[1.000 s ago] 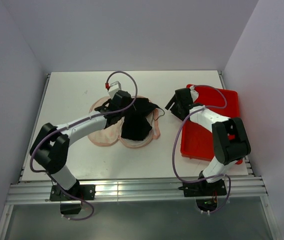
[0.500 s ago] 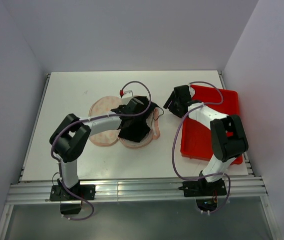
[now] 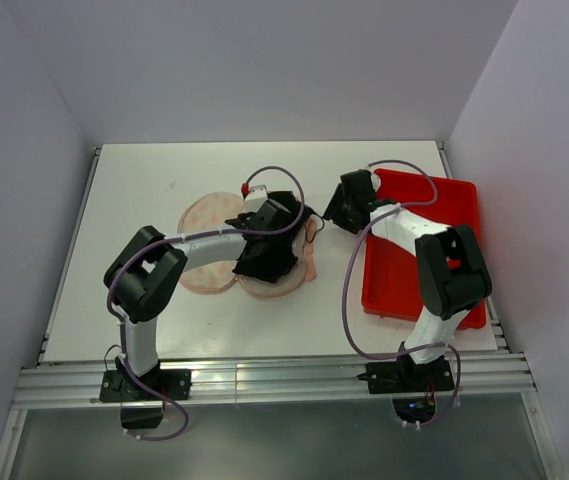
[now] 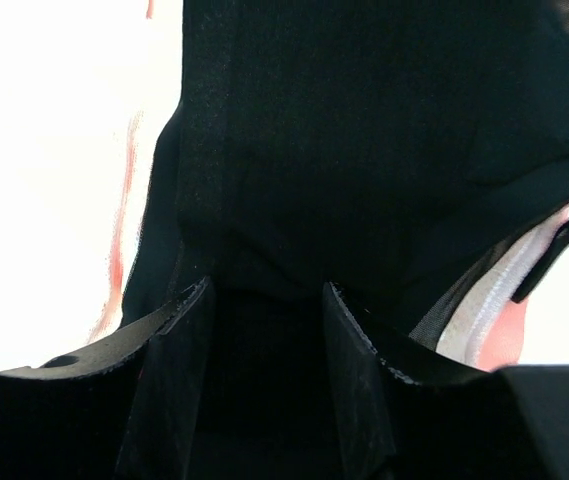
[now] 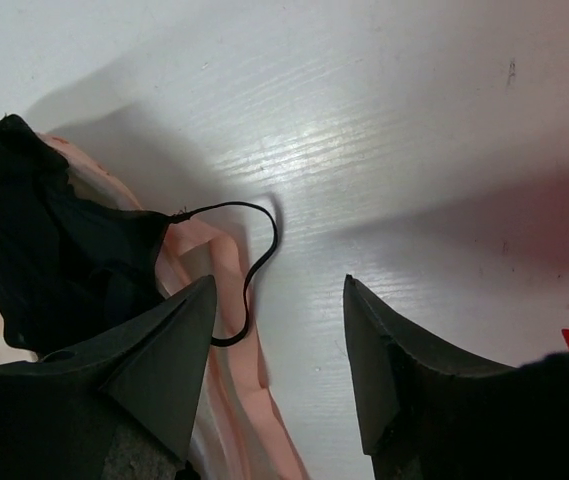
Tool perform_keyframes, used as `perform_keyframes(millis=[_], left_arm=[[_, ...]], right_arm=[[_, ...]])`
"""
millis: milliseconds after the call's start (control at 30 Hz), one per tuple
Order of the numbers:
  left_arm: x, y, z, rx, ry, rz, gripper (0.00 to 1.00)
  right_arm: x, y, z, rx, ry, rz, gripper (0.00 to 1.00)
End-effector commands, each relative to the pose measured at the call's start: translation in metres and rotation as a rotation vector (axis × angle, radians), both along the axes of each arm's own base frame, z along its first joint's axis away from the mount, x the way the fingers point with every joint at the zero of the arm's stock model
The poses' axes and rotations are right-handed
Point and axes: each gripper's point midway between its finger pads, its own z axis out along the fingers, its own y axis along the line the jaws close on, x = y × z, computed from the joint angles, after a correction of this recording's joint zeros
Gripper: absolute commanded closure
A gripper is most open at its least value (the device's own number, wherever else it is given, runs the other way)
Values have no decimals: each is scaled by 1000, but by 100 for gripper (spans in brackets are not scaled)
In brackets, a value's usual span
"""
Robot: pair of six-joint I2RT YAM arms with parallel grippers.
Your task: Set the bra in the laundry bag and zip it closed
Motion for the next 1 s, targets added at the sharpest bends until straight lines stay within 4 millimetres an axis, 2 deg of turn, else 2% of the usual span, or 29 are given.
perform_keyframes(millis=[0, 100, 233, 467, 600, 767, 967], left_arm=[[10, -7, 49, -60, -87, 6, 45], [11, -8, 57, -63, -96, 1, 45], [13, -10, 63, -73, -102, -2, 45], [12, -9, 74, -85, -116, 0, 44], [10, -8, 77, -94, -120, 1, 43], [9, -6, 79, -97, -125, 2, 43], [7, -4, 81, -94, -128, 2, 43]], right_arm=[[21, 7, 16, -6, -69, 35, 40], [27, 8, 21, -21, -84, 44, 42], [29, 7, 17, -42, -65, 51, 55], [22, 18, -1, -84, -8, 72, 56], [1, 26, -18, -24, 45, 42, 57], [-13, 27, -31, 39, 77, -36, 59], [-11, 25, -36, 34, 112, -102, 61]])
